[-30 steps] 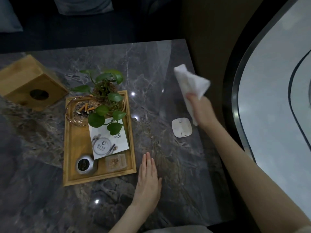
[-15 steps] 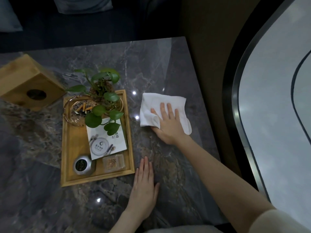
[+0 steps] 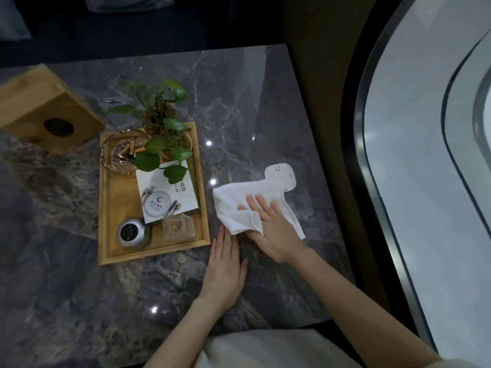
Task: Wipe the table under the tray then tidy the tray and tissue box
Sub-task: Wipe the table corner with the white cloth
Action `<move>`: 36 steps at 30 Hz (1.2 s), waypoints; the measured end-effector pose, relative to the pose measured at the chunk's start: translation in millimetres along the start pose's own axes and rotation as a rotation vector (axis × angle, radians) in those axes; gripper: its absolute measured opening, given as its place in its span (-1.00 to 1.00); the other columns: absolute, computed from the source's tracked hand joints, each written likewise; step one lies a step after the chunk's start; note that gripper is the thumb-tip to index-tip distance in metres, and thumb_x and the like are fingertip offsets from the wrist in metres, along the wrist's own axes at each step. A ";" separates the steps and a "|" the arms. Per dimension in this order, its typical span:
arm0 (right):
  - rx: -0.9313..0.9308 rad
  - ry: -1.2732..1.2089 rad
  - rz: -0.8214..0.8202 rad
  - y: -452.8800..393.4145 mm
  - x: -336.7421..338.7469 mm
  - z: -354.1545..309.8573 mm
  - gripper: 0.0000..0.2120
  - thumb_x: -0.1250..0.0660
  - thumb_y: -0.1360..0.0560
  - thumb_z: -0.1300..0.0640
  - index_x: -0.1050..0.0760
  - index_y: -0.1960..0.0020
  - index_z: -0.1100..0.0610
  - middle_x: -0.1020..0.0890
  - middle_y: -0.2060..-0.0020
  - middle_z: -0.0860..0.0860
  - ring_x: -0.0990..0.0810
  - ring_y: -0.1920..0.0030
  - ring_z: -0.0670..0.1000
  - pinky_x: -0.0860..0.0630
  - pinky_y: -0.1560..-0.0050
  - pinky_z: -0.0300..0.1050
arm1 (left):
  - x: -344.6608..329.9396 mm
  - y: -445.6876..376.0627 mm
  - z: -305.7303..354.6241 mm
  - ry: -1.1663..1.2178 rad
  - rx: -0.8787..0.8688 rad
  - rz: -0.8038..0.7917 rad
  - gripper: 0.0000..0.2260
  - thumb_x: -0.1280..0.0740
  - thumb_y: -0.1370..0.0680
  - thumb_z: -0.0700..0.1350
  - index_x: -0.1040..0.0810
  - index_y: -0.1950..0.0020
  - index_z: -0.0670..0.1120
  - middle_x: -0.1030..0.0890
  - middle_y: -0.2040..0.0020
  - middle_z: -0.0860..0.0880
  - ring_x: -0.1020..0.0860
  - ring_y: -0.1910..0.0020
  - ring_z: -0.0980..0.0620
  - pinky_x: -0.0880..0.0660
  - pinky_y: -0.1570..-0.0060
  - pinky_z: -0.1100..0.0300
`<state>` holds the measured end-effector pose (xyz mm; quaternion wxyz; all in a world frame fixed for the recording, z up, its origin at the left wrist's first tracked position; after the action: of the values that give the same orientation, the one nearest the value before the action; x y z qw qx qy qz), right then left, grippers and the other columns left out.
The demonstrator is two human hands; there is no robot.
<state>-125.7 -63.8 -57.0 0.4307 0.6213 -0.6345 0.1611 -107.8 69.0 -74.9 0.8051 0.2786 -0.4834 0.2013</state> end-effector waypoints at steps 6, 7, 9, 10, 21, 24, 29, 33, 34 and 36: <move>-0.044 0.039 0.024 40.0 -14.4 6.5 -0.40 0.19 -0.46 -0.23 0.05 -0.47 -0.11 0.16 -0.44 -0.18 0.28 -0.44 -0.17 0.36 -0.44 -0.15 | 3.2 1.2 1.1 0.105 -0.029 -0.003 -0.40 0.08 -0.51 0.07 0.03 -0.49 -0.18 -0.02 -0.53 -0.20 0.21 -0.47 -0.02 0.23 -0.41 0.10; -0.050 0.035 0.029 44.2 -15.0 7.0 -0.40 0.19 -0.47 -0.26 0.04 -0.47 -0.11 0.15 -0.44 -0.17 0.28 -0.45 -0.16 0.38 -0.43 -0.18 | 4.0 1.3 1.9 0.115 -0.026 -0.011 -0.43 0.03 -0.54 0.04 0.04 -0.49 -0.18 0.01 -0.53 -0.20 0.24 -0.46 -0.02 0.23 -0.40 0.10; -0.060 0.010 0.037 50.7 -15.5 6.6 -0.37 0.21 -0.45 -0.32 0.02 -0.47 -0.12 0.12 -0.46 -0.17 0.26 -0.45 -0.16 0.44 -0.39 -0.28 | 5.8 1.1 3.5 0.128 -0.024 -0.028 -0.45 -0.06 -0.59 -0.03 0.07 -0.50 -0.17 0.08 -0.53 -0.18 0.29 -0.45 0.00 0.26 -0.40 0.12; -0.066 -0.002 0.039 53.6 -16.0 6.6 -0.36 0.22 -0.45 -0.33 0.02 -0.47 -0.12 0.11 -0.46 -0.17 0.26 -0.46 -0.17 0.46 -0.37 -0.32 | 6.9 1.1 3.9 0.134 -0.024 -0.032 -0.44 -0.08 -0.59 -0.04 0.09 -0.50 -0.16 0.11 -0.53 -0.16 0.31 -0.44 0.01 0.26 -0.41 0.12; -0.129 -0.103 0.066 81.1 -26.9 3.8 -0.39 0.22 -0.45 -0.31 0.07 -0.45 -0.16 0.12 -0.46 -0.21 0.25 -0.47 -0.18 0.42 -0.42 -0.27 | 22.1 3.9 2.8 0.281 0.007 -0.046 -0.48 -0.07 -0.60 -0.20 0.10 -0.49 -0.16 0.09 -0.54 -0.10 0.24 -0.44 0.13 0.21 -0.41 0.24; -0.403 -0.635 0.098 88.2 -19.1 -4.0 -0.49 -0.11 -0.55 -0.09 -0.02 -0.45 -0.09 -0.06 -0.46 -0.17 0.03 -0.49 -0.09 0.12 -0.51 -0.09 | 37.2 15.2 2.5 0.467 0.109 0.013 -0.60 -0.13 -0.58 -0.25 -0.22 -0.43 -0.18 -0.18 -0.50 -0.07 -0.05 -0.45 0.13 0.03 -0.38 0.32; -0.707 -1.589 0.126 90.8 5.0 -12.2 -0.56 -0.39 -0.35 0.01 -0.53 -0.11 0.27 -0.66 0.02 0.23 -0.60 -0.05 0.15 -0.48 -0.19 -0.04 | 45.5 32.1 -7.0 0.817 0.355 -0.037 -0.58 -0.29 -0.51 -0.20 -0.35 -0.37 -0.08 -0.42 -0.36 -0.03 -0.37 -0.32 0.07 -0.28 -0.27 0.24; -0.561 -1.796 0.026 82.9 26.9 -29.6 -0.41 -0.50 -0.14 0.01 -0.52 -0.11 0.21 -0.67 0.00 0.24 -0.63 -0.03 0.24 -0.47 -0.17 0.17 | 60.6 33.5 -1.0 1.175 0.450 -0.114 -0.45 -0.32 -0.49 -0.15 -0.21 -0.44 -0.03 -0.35 -0.36 0.06 -0.33 -0.36 0.06 -0.30 -0.33 0.12; -0.522 -1.821 -0.010 81.7 30.5 -37.3 -0.48 -0.48 -0.17 0.03 -0.55 -0.08 0.20 -0.69 0.03 0.22 -0.65 0.02 0.23 -0.50 -0.11 0.15 | 66.0 34.3 -0.9 1.263 0.460 -0.127 -0.45 -0.34 -0.47 -0.14 -0.23 -0.43 -0.02 -0.40 -0.32 0.10 -0.38 -0.31 0.07 -0.34 -0.28 0.12; -0.490 -1.852 -0.109 79.7 28.9 -50.7 -0.50 -0.53 -0.12 0.06 -0.62 -0.03 0.20 -0.68 0.01 0.23 -0.66 0.04 0.23 -0.50 -0.07 0.14 | 74.1 36.6 -9.2 1.454 0.473 -0.148 -0.48 -0.38 -0.41 -0.10 -0.35 -0.36 -0.03 -0.57 -0.21 0.08 -0.53 -0.19 0.03 -0.44 -0.19 0.07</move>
<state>-177.9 -31.0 20.3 -0.1165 0.4235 -0.7093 -0.5513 -89.9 106.9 -3.1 0.8509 0.2726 0.2434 0.3774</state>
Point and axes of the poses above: each hand's wrist, its own y-axis away from the middle knuckle, its own x-axis out of the back of the hand, z = x × y, the point moved 5 cm from there along -y, towards the middle knuckle
